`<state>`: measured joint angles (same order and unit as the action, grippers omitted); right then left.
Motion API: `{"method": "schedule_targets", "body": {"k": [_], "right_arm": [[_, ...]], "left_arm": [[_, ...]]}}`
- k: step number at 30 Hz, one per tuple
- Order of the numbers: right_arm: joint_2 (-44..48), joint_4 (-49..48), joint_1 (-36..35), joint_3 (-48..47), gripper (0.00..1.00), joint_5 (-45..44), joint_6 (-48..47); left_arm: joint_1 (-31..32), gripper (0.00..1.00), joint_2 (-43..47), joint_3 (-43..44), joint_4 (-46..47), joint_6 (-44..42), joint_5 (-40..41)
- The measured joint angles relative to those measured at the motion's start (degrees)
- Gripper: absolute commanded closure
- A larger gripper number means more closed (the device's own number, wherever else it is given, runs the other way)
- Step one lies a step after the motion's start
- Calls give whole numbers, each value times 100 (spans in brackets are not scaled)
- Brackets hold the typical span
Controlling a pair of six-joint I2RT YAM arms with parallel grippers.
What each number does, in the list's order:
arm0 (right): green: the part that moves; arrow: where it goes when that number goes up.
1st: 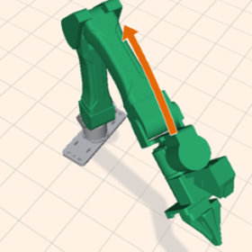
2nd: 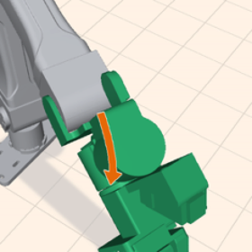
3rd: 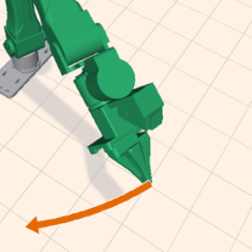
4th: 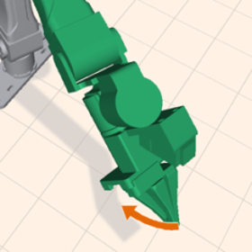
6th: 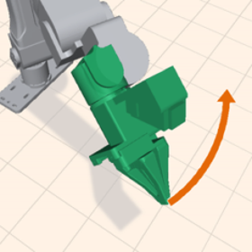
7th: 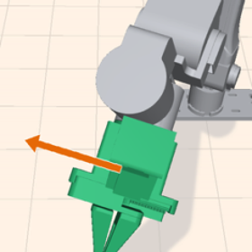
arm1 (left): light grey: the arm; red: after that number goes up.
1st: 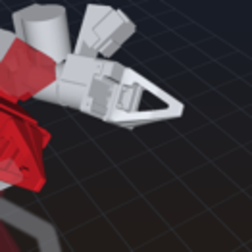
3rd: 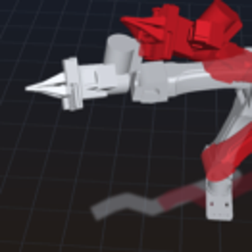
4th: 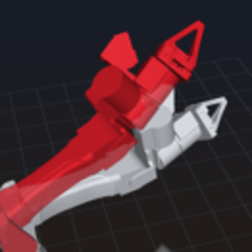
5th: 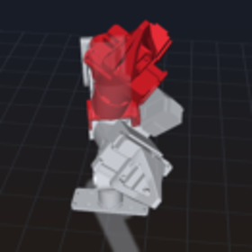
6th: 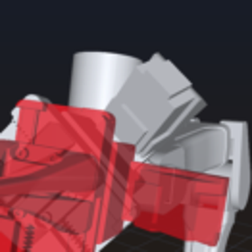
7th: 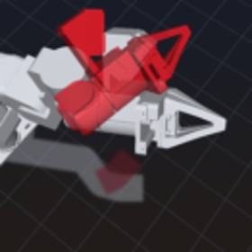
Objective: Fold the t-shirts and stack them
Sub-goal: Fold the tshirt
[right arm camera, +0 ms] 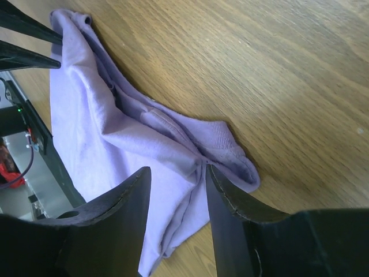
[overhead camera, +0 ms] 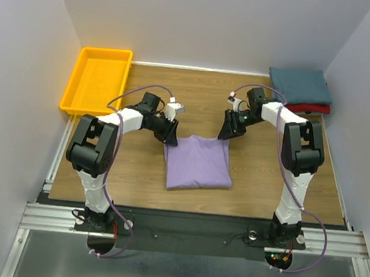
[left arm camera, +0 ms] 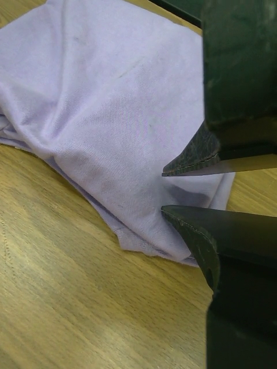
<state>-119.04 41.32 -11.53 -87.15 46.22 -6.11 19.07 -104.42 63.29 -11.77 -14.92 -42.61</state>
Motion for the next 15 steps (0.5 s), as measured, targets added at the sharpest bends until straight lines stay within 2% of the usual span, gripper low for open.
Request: {"method": "schedule_targets", "body": {"k": [8,11,12,14,15], "right_arm": [[-101,-74,-94,98,56,57,15],[-122,-94,-96,116,68,70,24],[-129,-103,-98,122,78,74,17],[-131,-125,-98,151,87,76,17],[-131,-129,-98,164,94,74,20]], "left_arm": [[0,63,-20,0,48,2,55],[-2,64,-59,0,70,2,81],[0,64,-74,0,79,2,85],[-2,67,-83,0,83,2,101],[0,68,-83,0,83,0,111]]}}
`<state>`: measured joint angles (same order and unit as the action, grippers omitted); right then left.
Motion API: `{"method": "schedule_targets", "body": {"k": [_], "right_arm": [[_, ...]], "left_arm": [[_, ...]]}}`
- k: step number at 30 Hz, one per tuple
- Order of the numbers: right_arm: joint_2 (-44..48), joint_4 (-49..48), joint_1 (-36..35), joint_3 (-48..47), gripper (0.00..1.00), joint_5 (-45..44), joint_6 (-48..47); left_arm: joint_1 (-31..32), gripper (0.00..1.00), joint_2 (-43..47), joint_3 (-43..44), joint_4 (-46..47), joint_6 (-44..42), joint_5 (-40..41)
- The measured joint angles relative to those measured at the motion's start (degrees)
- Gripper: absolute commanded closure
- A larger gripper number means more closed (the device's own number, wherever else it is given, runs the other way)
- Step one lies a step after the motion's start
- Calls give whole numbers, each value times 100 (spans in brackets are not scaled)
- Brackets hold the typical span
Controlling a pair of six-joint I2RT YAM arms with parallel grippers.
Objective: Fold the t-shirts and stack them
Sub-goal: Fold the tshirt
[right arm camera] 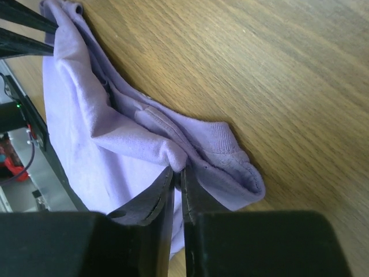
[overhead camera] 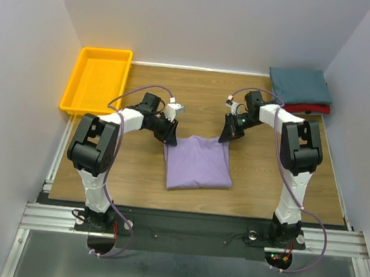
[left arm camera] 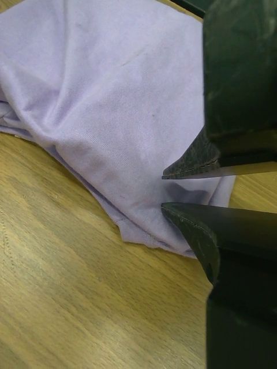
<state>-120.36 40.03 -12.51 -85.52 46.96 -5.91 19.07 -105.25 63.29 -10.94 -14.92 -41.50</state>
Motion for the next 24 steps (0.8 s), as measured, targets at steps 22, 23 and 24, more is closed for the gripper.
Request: {"method": "schedule_targets", "body": {"k": [22,23,24], "right_arm": [[365,-107,-33,245,99,-1379,13],[286,-129,-33,289,99,-1397,20],[223,-133,-33,291,99,-1392,13]], "left_arm": [[-35,76,0,0,44,-50,321],[-44,74,0,0,44,-70,321],[-61,71,0,0,42,-85,321]]}}
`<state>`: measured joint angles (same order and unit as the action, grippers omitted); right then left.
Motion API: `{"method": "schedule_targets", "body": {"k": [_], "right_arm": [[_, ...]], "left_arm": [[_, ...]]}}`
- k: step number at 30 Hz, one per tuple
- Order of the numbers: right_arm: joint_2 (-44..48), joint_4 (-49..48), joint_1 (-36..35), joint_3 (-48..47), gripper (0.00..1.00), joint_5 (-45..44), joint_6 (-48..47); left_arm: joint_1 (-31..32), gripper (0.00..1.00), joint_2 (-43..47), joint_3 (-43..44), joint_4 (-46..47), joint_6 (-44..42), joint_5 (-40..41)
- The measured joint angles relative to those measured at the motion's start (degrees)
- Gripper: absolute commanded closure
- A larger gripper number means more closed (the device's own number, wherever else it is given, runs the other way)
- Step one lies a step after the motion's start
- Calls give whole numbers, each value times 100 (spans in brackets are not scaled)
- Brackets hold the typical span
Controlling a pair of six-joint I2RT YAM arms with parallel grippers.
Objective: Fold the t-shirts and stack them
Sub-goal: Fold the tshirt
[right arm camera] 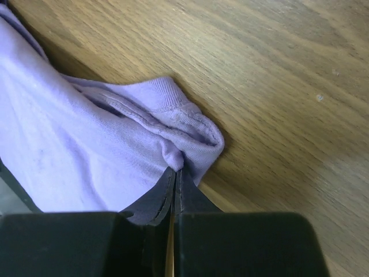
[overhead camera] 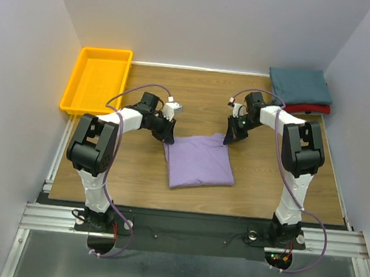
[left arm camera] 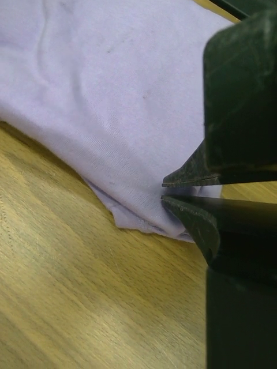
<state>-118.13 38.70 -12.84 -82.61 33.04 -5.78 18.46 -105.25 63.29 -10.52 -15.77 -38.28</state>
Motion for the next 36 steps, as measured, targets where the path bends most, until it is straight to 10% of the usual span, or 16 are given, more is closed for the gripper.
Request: {"method": "schedule_targets", "body": {"k": [15,36], "right_arm": [[-44,-35,4,-17,99,44,26],[-70,-85,4,-17,99,101,28]], "left_arm": [[-227,52,503,-2,-258,2,26],[-227,54,7,46,-190,101,-157]]}}
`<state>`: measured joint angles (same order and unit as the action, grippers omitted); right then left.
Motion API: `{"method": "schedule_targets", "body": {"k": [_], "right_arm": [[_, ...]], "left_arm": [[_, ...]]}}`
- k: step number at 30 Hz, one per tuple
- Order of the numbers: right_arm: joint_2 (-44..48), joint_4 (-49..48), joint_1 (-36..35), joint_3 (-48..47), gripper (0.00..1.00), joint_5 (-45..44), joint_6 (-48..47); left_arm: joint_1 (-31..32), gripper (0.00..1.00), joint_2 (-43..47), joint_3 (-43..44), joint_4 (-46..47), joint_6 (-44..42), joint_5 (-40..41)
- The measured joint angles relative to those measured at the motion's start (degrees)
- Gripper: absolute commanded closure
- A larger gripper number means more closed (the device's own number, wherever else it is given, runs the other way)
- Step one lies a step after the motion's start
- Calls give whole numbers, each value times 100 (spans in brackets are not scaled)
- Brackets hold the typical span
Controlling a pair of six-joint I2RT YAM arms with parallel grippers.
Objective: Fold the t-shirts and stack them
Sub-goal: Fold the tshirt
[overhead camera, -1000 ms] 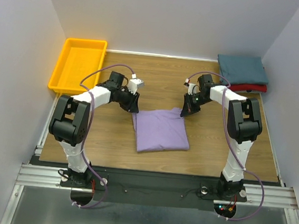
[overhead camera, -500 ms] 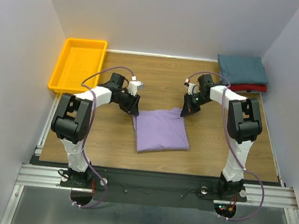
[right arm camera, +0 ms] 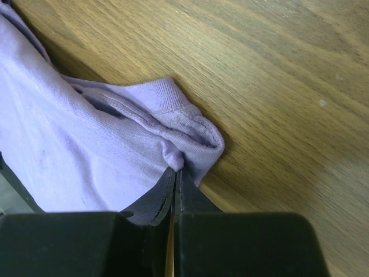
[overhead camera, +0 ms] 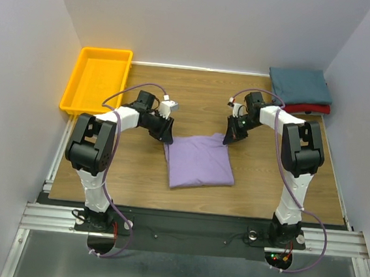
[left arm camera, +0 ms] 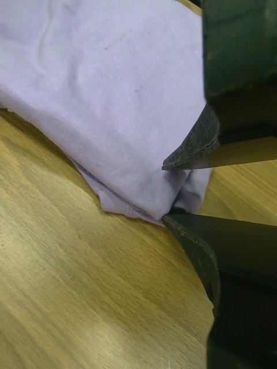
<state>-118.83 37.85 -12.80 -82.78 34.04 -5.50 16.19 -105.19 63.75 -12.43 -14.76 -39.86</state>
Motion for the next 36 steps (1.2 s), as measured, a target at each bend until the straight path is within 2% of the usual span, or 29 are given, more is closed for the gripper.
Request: {"method": "schedule_targets", "body": {"k": [5,13,15,16,17,19,24,27,36], "right_arm": [[-24,-37,0,0,99,31,28],[-46,-61,2,0,99,68,42],[-46,-66,2,0,99,70,42],[-46,-66,2,0,100,70,42],[-46,-66,2,0,99,72,42],[-46,-66,2,0,99,72,42],[-46,-70,2,0,99,70,42],[-46,-72,2,2,99,68,48],[-46,-120,0,33,99,68,125]], "left_arm": [[0,65,-48,81,26,37,-129],[0,65,-85,101,83,70,-205],[0,71,-85,101,92,74,-212],[0,81,-87,101,98,81,-214],[0,85,-92,103,103,105,-216],[0,89,-94,114,107,98,-216],[0,91,-46,122,48,81,-160],[0,99,131,122,-76,37,-68],[9,100,756,-22,-212,-59,293]]}}
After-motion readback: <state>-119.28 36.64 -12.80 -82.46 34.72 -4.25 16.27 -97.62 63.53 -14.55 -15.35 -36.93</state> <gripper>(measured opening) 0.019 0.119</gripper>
